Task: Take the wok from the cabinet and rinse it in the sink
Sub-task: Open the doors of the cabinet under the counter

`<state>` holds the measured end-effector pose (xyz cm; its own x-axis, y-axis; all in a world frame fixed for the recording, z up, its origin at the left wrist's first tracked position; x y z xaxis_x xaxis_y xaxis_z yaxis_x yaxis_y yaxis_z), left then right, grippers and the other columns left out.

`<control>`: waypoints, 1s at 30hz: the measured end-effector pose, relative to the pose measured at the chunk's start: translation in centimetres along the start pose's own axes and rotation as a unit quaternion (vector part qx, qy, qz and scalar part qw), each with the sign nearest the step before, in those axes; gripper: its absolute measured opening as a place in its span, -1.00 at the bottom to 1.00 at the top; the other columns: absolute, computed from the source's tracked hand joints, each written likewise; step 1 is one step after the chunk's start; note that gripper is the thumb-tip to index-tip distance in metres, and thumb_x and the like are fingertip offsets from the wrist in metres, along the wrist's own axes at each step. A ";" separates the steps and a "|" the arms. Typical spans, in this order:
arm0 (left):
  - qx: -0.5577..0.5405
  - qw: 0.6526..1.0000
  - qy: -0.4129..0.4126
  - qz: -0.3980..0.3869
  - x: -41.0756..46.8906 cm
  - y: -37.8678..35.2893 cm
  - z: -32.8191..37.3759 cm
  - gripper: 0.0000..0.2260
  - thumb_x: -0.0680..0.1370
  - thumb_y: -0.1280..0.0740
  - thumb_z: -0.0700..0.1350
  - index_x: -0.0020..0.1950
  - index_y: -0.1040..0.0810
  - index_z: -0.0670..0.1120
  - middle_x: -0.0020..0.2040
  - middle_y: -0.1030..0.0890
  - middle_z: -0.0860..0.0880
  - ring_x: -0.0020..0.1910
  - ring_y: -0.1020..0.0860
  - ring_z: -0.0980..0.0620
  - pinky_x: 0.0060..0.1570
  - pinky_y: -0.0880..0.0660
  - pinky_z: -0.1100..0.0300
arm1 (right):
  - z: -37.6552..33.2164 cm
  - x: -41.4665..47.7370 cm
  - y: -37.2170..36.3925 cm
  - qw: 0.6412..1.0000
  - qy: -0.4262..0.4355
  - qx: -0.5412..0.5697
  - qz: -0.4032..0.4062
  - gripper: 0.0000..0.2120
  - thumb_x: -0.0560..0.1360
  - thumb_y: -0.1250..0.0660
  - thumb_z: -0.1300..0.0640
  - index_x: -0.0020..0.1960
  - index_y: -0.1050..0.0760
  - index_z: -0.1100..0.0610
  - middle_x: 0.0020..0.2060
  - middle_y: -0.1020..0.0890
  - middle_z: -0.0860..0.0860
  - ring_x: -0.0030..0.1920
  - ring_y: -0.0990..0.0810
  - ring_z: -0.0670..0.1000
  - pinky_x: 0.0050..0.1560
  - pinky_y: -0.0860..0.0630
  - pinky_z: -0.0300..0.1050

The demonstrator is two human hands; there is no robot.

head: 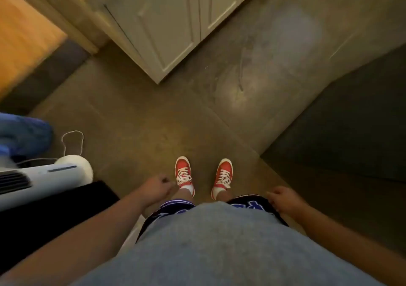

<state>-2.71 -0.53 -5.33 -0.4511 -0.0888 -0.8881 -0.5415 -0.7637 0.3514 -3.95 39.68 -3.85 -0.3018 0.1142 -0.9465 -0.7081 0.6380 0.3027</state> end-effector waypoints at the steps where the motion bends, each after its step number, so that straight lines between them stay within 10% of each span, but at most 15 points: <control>1: -0.010 1.000 -0.005 0.001 0.3 -0.3 0.4 -0.80 0.57 -0.36 -0.04 -0.24 -0.52 -0.05 -0.37 -0.63 -0.01 -0.40 -0.55 0.05 -0.29 -0.47 0.18 | 0.4 0.3 0.2 1.000 -0.005 0.019 0.003 -0.80 0.63 -0.25 0.08 0.02 -0.54 0.20 -0.09 -0.63 0.18 -0.15 -0.60 0.08 -0.13 -0.55 -0.05; 21: 0.056 0.995 0.076 0.042 3.8 8.7 4.0 -0.79 0.61 -0.29 0.04 0.05 -0.54 -0.10 0.01 -0.64 -0.09 -0.02 -0.60 -0.05 0.00 -0.51 0.08 | -21.4 7.4 16.7 0.988 0.102 0.082 0.081 -0.83 0.60 -0.30 0.08 0.01 -0.53 0.20 -0.18 -0.60 0.18 -0.20 -0.58 0.10 -0.16 -0.52 0.00; 30: 0.029 0.998 0.042 0.032 12.3 20.7 15.0 -0.85 0.62 -0.29 -0.03 0.01 -0.51 -0.12 -0.12 -0.57 -0.07 -0.17 -0.51 0.00 -0.25 -0.37 0.19 | -27.3 8.6 24.0 0.990 0.038 0.091 0.101 -0.86 0.60 -0.29 0.08 0.02 -0.53 0.15 -0.11 -0.63 0.16 -0.13 -0.64 0.11 -0.09 -0.60 0.01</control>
<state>-30.12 -7.85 -4.48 -0.4265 -0.1913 -0.8840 -0.5551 -0.7164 0.4227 -40.91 35.18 -1.66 -0.4766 0.2001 -0.8560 -0.5041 0.7356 0.4526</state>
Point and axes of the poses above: each hand's wrist, its own x-axis towards the middle knuckle, its own y-axis out of the back of the hand, z = x × y, the point moved 6 cm from there along x, towards the middle knuckle
